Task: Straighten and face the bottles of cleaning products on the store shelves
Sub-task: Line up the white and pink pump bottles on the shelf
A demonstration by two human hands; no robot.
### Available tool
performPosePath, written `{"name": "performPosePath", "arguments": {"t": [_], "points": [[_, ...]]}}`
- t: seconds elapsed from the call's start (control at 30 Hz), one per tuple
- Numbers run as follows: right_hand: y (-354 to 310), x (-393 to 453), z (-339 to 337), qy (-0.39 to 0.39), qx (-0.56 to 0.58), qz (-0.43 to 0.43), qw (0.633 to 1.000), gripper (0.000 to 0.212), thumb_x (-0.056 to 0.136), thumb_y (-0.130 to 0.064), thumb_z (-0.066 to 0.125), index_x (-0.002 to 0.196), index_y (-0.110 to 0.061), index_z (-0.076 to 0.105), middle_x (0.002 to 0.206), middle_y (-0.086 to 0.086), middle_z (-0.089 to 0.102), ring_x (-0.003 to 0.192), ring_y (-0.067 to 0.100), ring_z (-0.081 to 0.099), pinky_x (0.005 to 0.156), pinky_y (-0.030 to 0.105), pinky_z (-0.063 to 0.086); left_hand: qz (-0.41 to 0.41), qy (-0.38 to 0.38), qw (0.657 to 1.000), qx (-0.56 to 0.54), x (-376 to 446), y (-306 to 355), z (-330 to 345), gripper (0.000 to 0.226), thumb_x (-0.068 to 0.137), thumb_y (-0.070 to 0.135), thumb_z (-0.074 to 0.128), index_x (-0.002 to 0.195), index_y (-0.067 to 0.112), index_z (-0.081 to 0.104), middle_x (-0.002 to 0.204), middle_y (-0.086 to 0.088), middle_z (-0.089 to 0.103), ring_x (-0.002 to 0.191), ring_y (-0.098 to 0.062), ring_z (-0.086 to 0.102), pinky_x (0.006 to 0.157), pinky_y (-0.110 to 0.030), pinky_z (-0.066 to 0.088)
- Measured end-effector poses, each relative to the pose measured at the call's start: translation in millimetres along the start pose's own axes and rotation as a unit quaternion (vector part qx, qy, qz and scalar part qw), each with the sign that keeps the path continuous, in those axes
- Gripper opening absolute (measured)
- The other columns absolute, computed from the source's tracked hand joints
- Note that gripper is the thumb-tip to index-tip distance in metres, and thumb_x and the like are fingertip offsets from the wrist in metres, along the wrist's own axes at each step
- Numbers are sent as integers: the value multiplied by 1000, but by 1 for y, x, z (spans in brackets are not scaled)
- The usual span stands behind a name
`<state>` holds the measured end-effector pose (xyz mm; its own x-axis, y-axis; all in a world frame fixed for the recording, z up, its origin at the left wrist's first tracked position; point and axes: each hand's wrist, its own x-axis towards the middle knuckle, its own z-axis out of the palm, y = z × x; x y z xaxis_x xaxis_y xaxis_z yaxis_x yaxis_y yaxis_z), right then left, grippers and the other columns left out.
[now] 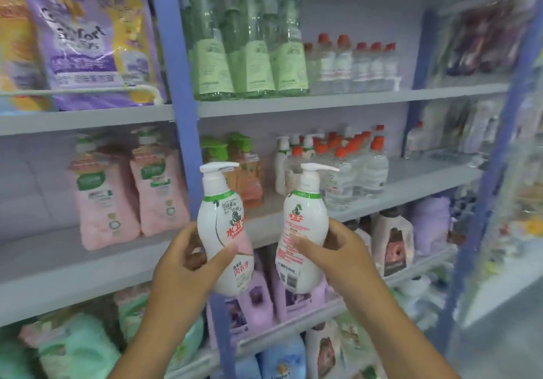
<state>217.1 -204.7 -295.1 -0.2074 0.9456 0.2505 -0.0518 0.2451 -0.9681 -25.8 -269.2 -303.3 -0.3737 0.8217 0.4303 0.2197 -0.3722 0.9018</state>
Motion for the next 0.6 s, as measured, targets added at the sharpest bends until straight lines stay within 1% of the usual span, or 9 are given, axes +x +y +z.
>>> {"name": "performPosePath", "arguments": {"t": [0.03, 0.1, 0.13, 0.23, 0.33, 0.43, 0.5, 0.53, 0.6], "points": [[0, 1, -20, 10, -7, 1, 1000, 34, 82, -28, 85, 114, -32, 74, 105, -10, 79, 97, 9, 75, 77, 30, 62, -1, -4, 1000, -1, 2, 0, 21, 45, 69, 38, 86, 105, 59, 69, 108, 22, 76, 89, 0, 74, 63, -16, 59], [2, 5, -57, 27, -17, -4, 999, 34, 80, -31, 86, 111, -37, 74, 105, -11, 79, 96, 7, 75, 73, 26, 62, 1, -10, 1000, 1, 9, -3, 56, 46, 76, 26, 87, 103, 59, 69, 106, 22, 76, 87, 0, 74, 61, -15, 58], [4, 9, -73, 37, -19, -6, 999, 35, 78, -33, 87, 109, -40, 74, 104, -12, 78, 95, 7, 75, 72, 25, 62, 1, -12, 1000, 5, 14, -6, 72, 47, 78, 24, 87, 103, 59, 69, 105, 22, 76, 86, 0, 74, 60, -15, 57], [13, 22, -113, 77, -21, -11, 997, 40, 73, -40, 87, 110, -42, 71, 106, -13, 78, 95, 6, 75, 74, 27, 61, -4, -21, 1000, 9, 31, -16, 112, 48, 78, 22, 87, 109, 54, 68, 106, 23, 76, 86, 2, 73, 59, -13, 56], [24, 42, -146, 125, -17, -14, 992, 40, 77, -30, 89, 109, -38, 67, 103, -14, 77, 92, 5, 75, 69, 22, 59, -6, -39, 999, 11, 50, -29, 147, 50, 80, 22, 87, 107, 58, 67, 108, 22, 75, 87, -1, 74, 61, -15, 58], [33, 71, -175, 168, -25, -17, 985, 45, 75, -25, 91, 111, -30, 64, 100, -15, 77, 88, 3, 75, 65, 18, 58, -10, -39, 999, -2, 71, -45, 181, 50, 76, 32, 90, 110, 58, 66, 108, 22, 76, 88, -2, 75, 63, -20, 59], [39, 91, -194, 190, -28, -19, 981, 43, 76, -23, 90, 109, -29, 65, 98, -17, 77, 85, 0, 74, 62, 13, 55, -14, -47, 999, -17, 84, -52, 204, 57, 65, 49, 90, 116, 55, 66, 107, 20, 77, 90, -4, 76, 70, -26, 60], [41, 101, -203, 197, -31, -22, 980, 41, 77, -23, 89, 110, -29, 65, 98, -19, 76, 84, -2, 73, 61, 11, 54, -15, -54, 998, -28, 92, -55, 216, 63, 60, 55, 87, 119, 53, 65, 107, 20, 77, 90, -4, 76, 70, -27, 61], [45, 120, -220, 205, -44, -21, 978, 40, 79, -25, 88, 111, -29, 64, 96, -25, 74, 83, -8, 70, 59, 7, 52, -13, -76, 996, -44, 105, -58, 243, 67, 57, 59, 88, 119, 53, 66, 106, 19, 77, 90, -3, 76, 66, -22, 60]]}}
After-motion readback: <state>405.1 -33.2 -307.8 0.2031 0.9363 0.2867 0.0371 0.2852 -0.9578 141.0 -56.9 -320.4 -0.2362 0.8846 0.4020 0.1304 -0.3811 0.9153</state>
